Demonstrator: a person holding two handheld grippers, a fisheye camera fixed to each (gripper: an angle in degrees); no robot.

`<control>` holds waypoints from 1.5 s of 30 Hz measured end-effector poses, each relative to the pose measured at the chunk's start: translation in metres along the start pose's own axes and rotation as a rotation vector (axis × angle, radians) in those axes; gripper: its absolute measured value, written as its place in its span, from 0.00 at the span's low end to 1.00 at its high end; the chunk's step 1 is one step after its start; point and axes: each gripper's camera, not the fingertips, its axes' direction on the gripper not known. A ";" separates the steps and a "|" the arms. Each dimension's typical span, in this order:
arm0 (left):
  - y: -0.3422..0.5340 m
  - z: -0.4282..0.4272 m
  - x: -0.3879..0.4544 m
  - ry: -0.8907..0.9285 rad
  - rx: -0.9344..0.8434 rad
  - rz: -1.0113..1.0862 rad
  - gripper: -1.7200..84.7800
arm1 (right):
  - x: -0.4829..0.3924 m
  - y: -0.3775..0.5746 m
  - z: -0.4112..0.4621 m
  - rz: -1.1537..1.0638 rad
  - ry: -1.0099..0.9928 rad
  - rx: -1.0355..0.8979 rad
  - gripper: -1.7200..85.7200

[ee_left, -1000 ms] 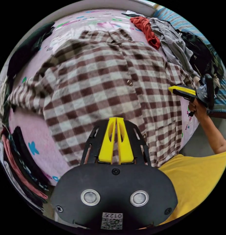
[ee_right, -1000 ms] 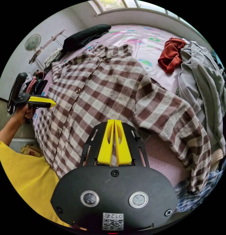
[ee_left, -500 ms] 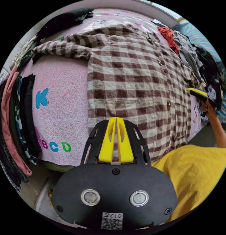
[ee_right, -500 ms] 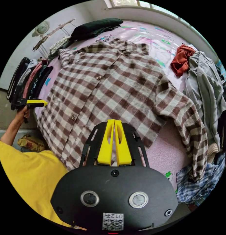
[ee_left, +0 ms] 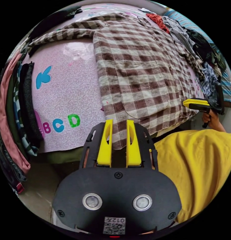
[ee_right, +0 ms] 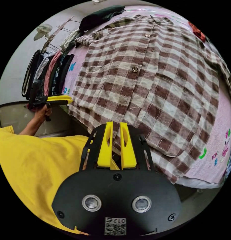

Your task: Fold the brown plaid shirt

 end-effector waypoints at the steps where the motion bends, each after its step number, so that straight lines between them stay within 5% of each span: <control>1: 0.003 -0.004 0.005 -0.012 0.008 0.036 0.09 | -0.003 0.003 0.005 -0.021 0.015 -0.001 0.07; 12: 0.014 0.000 0.079 -0.399 -0.083 0.319 0.04 | -0.042 0.039 0.060 -0.452 0.276 -0.011 0.10; 19: 0.023 -0.018 0.088 -0.448 -0.083 0.349 0.02 | -0.038 0.067 0.071 -0.500 0.334 0.032 0.03; 26: 0.031 -0.036 0.039 -0.324 -0.068 0.307 0.02 | -0.014 0.090 0.068 -0.299 0.327 0.049 0.05; 30: 0.037 -0.066 0.048 -0.203 0.104 0.434 0.03 | 0.008 0.102 0.067 -0.134 0.275 0.055 0.09; 37: 0.010 -0.020 0.056 -0.250 -0.074 0.622 0.04 | 0.061 0.111 0.066 0.146 0.065 0.057 0.10; 45: 0.008 -0.046 0.020 -0.142 -0.041 0.607 0.02 | 0.089 0.139 0.037 0.238 -0.029 0.148 0.03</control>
